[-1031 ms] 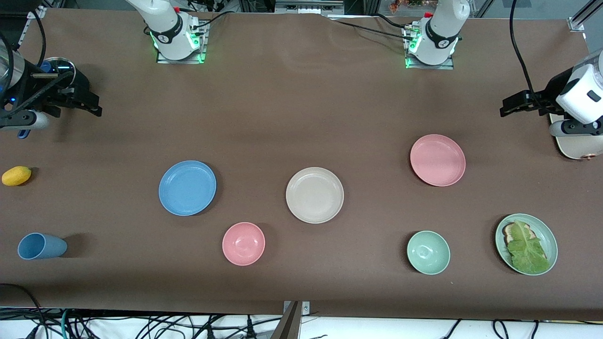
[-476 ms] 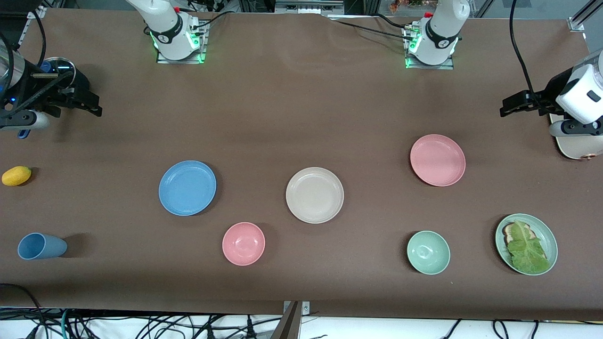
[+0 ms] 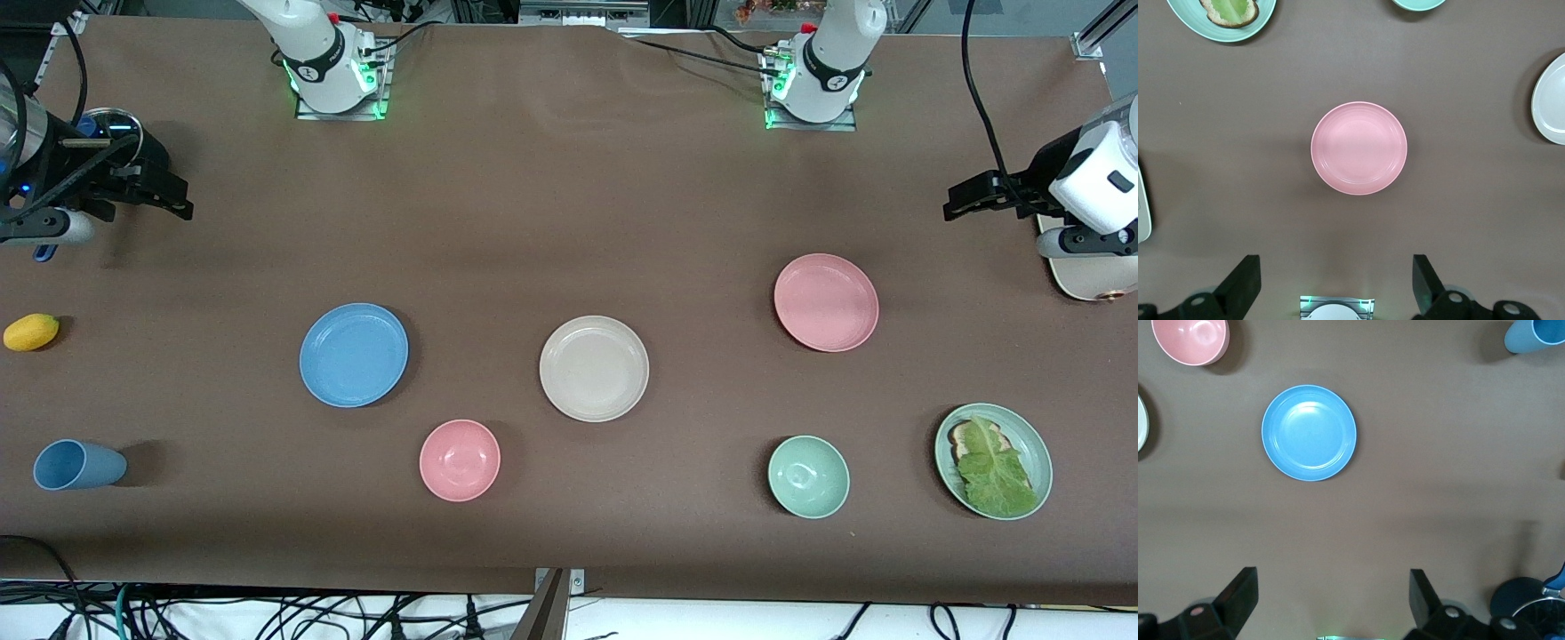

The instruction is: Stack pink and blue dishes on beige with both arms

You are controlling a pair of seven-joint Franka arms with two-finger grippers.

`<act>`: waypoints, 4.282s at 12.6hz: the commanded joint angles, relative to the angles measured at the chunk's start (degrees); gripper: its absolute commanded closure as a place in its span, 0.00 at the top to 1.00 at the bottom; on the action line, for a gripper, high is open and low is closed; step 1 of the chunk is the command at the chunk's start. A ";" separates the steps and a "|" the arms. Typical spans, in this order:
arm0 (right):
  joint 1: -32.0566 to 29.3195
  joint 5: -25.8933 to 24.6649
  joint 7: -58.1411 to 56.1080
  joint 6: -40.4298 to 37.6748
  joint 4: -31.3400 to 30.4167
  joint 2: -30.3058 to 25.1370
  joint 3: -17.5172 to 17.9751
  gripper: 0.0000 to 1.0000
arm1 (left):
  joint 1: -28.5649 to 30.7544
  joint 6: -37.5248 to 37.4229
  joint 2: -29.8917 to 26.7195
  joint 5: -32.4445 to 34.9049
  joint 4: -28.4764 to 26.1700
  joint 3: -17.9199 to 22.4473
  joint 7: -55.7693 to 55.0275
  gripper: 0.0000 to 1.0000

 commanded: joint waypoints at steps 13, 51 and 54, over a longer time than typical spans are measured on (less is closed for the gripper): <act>-0.24 0.99 0.24 0.35 -1.22 -1.17 0.13 1.00 | -0.68 -0.47 7.73 -0.39 2.08 -0.14 -0.56 1.00; 0.03 -0.24 0.15 1.05 -0.52 -0.64 -0.31 1.00 | 8.73 53.86 20.40 -19.28 -34.92 0.91 32.66 0.01; 0.03 -0.24 -0.20 0.96 -0.43 -0.64 -0.31 1.00 | 8.64 51.32 20.23 -18.58 -34.05 1.00 33.36 0.00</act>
